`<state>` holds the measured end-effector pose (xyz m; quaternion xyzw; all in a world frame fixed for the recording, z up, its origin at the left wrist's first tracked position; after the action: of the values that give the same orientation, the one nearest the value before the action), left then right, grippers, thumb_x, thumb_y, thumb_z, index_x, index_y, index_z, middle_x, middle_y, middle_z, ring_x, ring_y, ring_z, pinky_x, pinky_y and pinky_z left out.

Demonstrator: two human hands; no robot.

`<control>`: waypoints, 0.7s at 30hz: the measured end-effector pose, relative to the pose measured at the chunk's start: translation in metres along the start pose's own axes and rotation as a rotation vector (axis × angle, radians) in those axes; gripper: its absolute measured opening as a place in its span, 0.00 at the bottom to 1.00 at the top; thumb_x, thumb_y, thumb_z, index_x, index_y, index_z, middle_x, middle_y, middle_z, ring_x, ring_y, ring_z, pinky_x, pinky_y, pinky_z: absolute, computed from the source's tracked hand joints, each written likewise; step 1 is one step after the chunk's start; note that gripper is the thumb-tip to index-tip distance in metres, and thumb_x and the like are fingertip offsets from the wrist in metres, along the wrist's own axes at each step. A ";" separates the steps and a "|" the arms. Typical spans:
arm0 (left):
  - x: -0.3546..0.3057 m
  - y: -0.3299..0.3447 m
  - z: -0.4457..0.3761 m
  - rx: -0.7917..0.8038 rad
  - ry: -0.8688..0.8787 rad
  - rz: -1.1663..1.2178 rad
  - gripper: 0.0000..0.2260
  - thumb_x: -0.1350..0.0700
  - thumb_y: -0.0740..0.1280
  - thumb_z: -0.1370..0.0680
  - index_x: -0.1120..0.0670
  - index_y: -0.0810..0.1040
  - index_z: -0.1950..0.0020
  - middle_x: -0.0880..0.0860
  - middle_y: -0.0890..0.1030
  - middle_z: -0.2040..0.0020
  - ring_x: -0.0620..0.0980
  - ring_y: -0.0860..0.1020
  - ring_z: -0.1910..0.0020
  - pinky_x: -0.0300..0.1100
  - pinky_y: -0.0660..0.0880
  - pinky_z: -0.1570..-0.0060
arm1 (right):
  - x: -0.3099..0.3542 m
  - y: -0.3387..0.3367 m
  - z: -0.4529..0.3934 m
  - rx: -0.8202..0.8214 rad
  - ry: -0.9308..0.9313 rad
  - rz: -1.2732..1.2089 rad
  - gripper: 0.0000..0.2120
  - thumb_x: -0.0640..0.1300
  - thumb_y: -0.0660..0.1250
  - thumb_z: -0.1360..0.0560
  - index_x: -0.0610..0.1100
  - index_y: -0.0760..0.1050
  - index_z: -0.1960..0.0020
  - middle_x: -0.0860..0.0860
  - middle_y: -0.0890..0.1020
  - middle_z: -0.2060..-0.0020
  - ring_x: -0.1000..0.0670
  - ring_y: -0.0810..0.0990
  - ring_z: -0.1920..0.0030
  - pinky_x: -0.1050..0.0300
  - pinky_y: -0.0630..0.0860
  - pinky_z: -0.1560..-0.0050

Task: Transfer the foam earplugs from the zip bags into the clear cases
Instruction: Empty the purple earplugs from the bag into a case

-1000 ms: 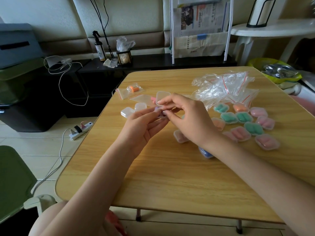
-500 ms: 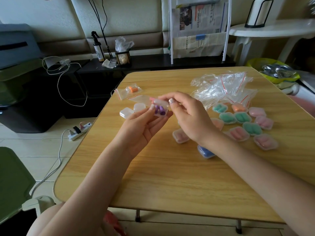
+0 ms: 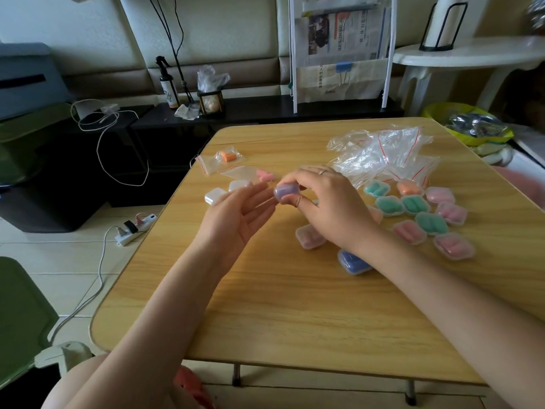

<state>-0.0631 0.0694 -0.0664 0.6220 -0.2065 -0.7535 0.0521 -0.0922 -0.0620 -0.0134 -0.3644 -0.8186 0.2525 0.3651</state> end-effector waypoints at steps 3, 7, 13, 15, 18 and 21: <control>-0.015 -0.019 0.001 -0.208 0.162 -0.232 0.09 0.65 0.60 0.20 0.58 0.80 0.51 0.56 0.83 0.51 0.51 0.83 0.51 0.40 0.80 0.50 | -0.008 0.008 0.001 0.101 0.057 0.007 0.14 0.41 0.70 0.26 0.48 0.79 0.40 0.52 0.82 0.43 0.49 0.75 0.40 0.58 0.67 0.40; -0.036 -0.042 0.006 -0.427 0.331 -0.563 0.12 0.67 0.63 0.24 0.50 0.80 0.55 0.48 0.82 0.55 0.45 0.81 0.55 0.37 0.78 0.54 | -0.014 0.026 0.006 0.293 0.092 0.012 0.17 0.45 0.64 0.22 0.51 0.75 0.34 0.56 0.78 0.38 0.53 0.72 0.36 0.58 0.66 0.35; -0.040 -0.043 0.003 -0.444 0.397 -1.055 0.15 0.62 0.65 0.26 0.45 0.79 0.45 0.46 0.75 0.37 0.55 0.69 0.33 0.51 0.66 0.34 | -0.012 0.018 0.004 0.270 0.086 -0.009 0.17 0.50 0.61 0.23 0.47 0.82 0.66 0.54 0.84 0.49 0.53 0.79 0.45 0.55 0.69 0.38; -0.034 -0.040 -0.002 -0.397 0.323 -1.226 0.20 0.61 0.65 0.24 0.48 0.74 0.33 0.52 0.65 0.26 0.56 0.57 0.26 0.50 0.53 0.28 | -0.011 0.016 0.003 0.237 0.077 -0.017 0.20 0.52 0.59 0.23 0.50 0.77 0.70 0.55 0.85 0.59 0.54 0.81 0.53 0.59 0.69 0.42; -0.025 -0.039 -0.008 -0.346 0.236 -1.359 0.27 0.57 0.64 0.23 0.47 0.62 0.25 0.52 0.53 0.22 0.55 0.45 0.23 0.52 0.46 0.26 | -0.020 0.016 0.003 0.190 0.086 -0.009 0.23 0.55 0.57 0.22 0.45 0.77 0.71 0.52 0.83 0.67 0.52 0.80 0.59 0.60 0.69 0.45; -0.020 -0.039 -0.013 -0.301 0.188 -1.395 0.28 0.56 0.62 0.22 0.48 0.56 0.23 0.51 0.52 0.21 0.53 0.44 0.23 0.54 0.46 0.25 | -0.025 0.016 0.000 0.184 0.113 0.020 0.25 0.58 0.55 0.23 0.41 0.80 0.63 0.47 0.83 0.65 0.49 0.80 0.58 0.55 0.71 0.45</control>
<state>-0.0391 0.1083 -0.0647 0.6573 0.3503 -0.5750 -0.3386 -0.0733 -0.0716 -0.0347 -0.3515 -0.7663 0.3092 0.4400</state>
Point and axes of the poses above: each hand's wrist, its own z-axis away from the middle knuckle, its own y-axis out of the palm, x = y × z, the point moved 8 cm from there along -z, towards the middle knuckle
